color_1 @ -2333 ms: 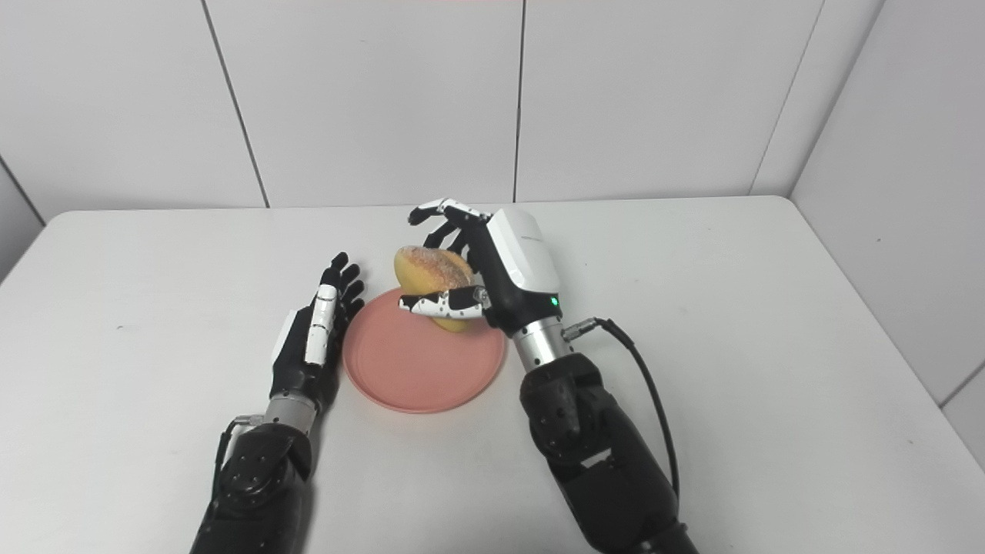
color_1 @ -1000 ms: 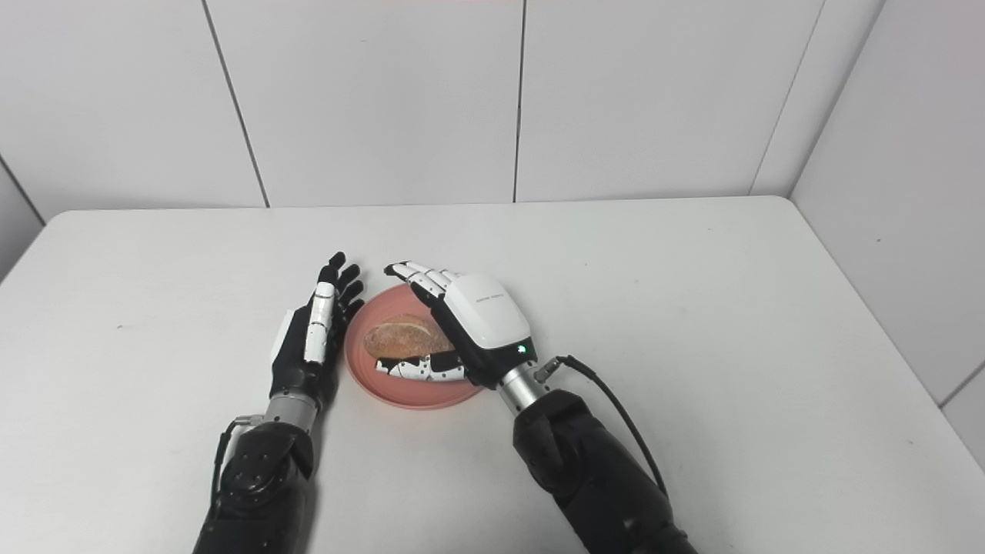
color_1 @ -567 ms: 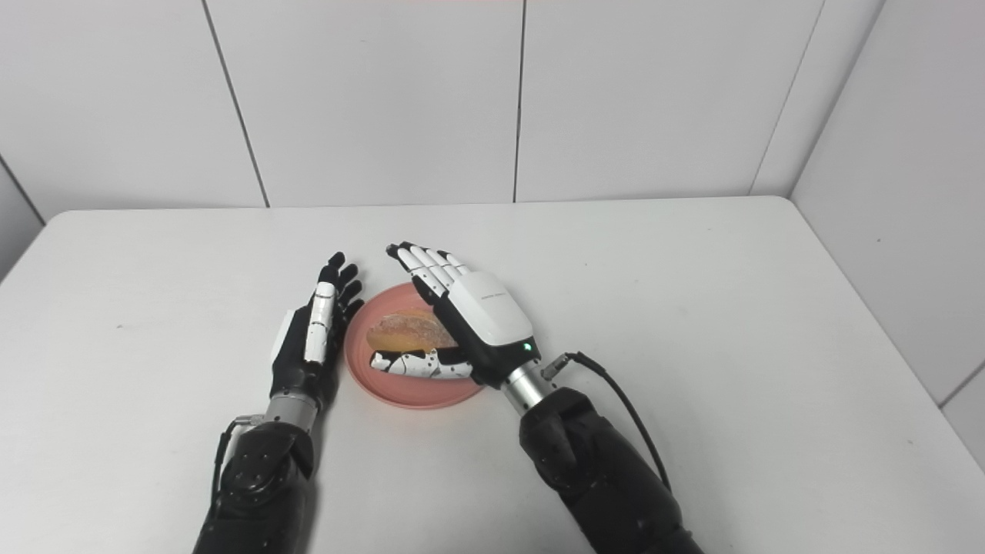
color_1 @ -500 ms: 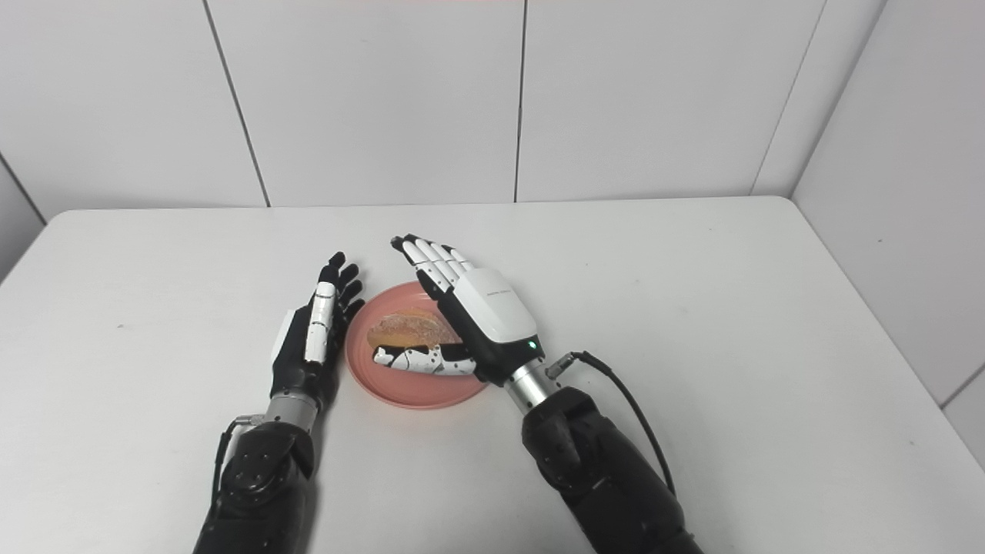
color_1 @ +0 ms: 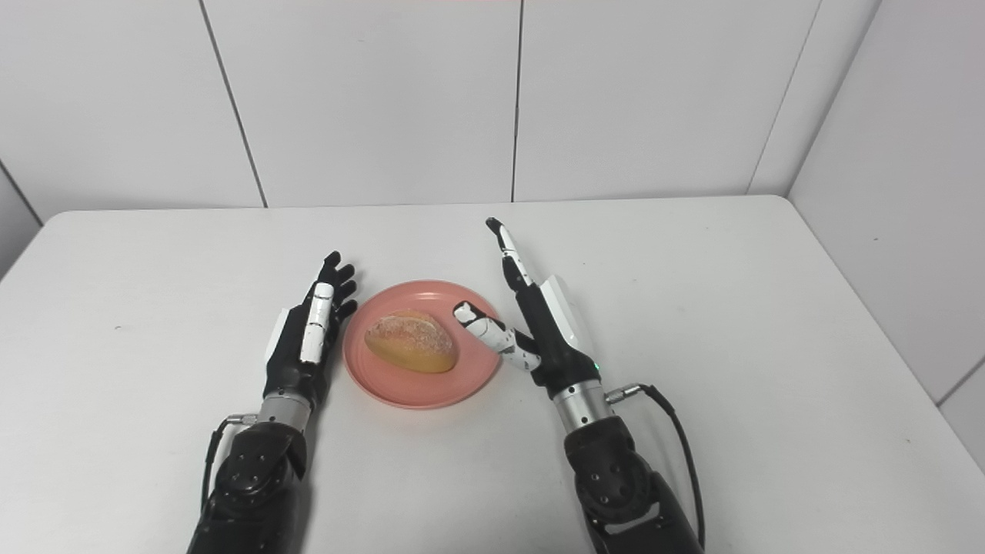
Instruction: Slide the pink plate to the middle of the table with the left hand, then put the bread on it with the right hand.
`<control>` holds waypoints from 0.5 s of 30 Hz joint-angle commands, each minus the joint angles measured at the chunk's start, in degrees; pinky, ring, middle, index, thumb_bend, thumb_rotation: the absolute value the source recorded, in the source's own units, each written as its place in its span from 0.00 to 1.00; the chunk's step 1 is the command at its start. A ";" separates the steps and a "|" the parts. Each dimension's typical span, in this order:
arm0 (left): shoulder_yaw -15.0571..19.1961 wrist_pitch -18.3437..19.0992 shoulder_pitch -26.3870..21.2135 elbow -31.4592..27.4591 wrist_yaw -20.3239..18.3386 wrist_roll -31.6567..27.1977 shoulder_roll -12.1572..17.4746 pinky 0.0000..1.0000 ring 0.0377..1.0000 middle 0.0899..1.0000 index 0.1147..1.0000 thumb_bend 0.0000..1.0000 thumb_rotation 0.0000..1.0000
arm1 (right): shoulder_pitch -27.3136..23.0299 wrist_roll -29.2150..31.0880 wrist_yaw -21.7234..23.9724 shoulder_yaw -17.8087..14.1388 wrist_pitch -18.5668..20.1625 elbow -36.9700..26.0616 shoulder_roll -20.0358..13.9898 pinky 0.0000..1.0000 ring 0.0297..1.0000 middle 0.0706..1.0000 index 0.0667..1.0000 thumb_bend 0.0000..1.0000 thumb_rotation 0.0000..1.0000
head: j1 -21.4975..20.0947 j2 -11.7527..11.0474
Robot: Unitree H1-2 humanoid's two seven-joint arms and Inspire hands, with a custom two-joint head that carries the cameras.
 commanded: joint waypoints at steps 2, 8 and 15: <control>-0.04 0.34 -0.97 -2.99 -0.83 -0.23 0.68 0.96 0.95 0.95 0.95 0.61 1.00 | -1.22 5.79 2.25 -1.75 2.97 -1.76 1.61 1.00 1.00 1.00 1.00 0.61 1.00 | -0.18 0.16; 0.04 1.34 -0.64 -3.96 -1.83 -1.10 1.13 0.98 0.97 0.97 0.96 0.61 1.00 | -0.89 10.00 3.18 -3.27 3.77 -0.60 3.27 1.00 1.00 1.00 1.00 0.65 1.00 | -0.35 0.48; -0.16 2.70 0.01 -4.90 -2.58 -1.46 1.45 0.98 0.97 0.97 0.96 0.65 1.00 | -0.52 12.82 3.13 -4.96 6.57 0.36 5.54 1.00 1.00 1.00 1.00 0.67 1.00 | -0.30 0.63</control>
